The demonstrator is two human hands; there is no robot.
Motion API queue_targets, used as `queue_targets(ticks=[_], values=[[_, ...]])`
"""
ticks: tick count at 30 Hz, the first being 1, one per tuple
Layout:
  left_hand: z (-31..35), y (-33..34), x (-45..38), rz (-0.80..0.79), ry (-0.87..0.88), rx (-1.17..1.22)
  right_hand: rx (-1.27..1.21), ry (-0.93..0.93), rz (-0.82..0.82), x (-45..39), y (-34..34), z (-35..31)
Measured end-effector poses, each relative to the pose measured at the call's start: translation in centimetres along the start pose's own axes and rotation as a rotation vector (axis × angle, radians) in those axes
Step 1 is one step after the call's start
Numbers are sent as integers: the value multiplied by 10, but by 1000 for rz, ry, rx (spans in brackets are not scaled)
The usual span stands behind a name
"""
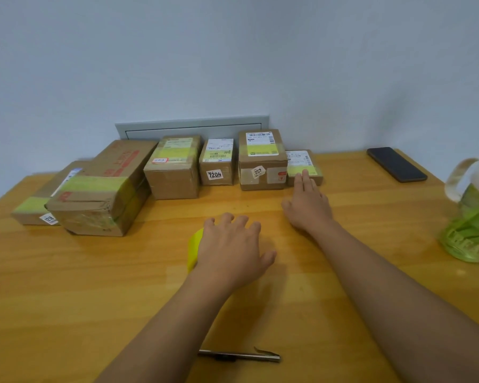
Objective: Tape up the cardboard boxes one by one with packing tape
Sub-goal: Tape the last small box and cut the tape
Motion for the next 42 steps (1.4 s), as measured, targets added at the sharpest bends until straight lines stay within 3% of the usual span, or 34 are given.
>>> queue_targets(ticks=[4, 8, 14, 16, 18, 21, 25, 29, 33, 38, 42], values=[[-1, -3, 2, 30, -15, 67, -141, -112, 124, 41, -23, -26], [-5, -10, 9, 111, -24, 255, -420, -234, 83, 87, -35, -49], [-40, -39, 28, 404, -188, 1279, -712, -287, 6, 129, -52, -91], [-63, -40, 36, 487, -303, 1392, -681, -319, -70, 137, -50, -108], [-83, -31, 45, 505, -382, 1340, -546, -359, -135, 141, -44, -121], [-111, 4, 60, 344, -437, 1109, -400, -383, -141, 142, -43, -129], [-123, 48, 74, 30, -310, 867, -392, -421, -222, 152, -51, -126], [-116, 67, 78, -107, -123, 637, -290, -484, -242, 167, -48, -121], [-114, 71, 73, -88, -139, 542, -250, -546, -183, 178, -44, -116], [-124, 63, 72, 93, -174, 628, -314, -597, -316, 187, -38, -99], [-124, 56, 76, 137, -65, 513, -2, -631, -268, 187, -35, -83]])
Point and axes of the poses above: each hand's wrist, its own x-axis away from the middle knuckle, its own y-axis out of the palm, z = x × y, the point moved 5 cm from there along -x, towards the middle knuckle, and after that the axes turned 6 degrees about z, right-handed, at the moved point
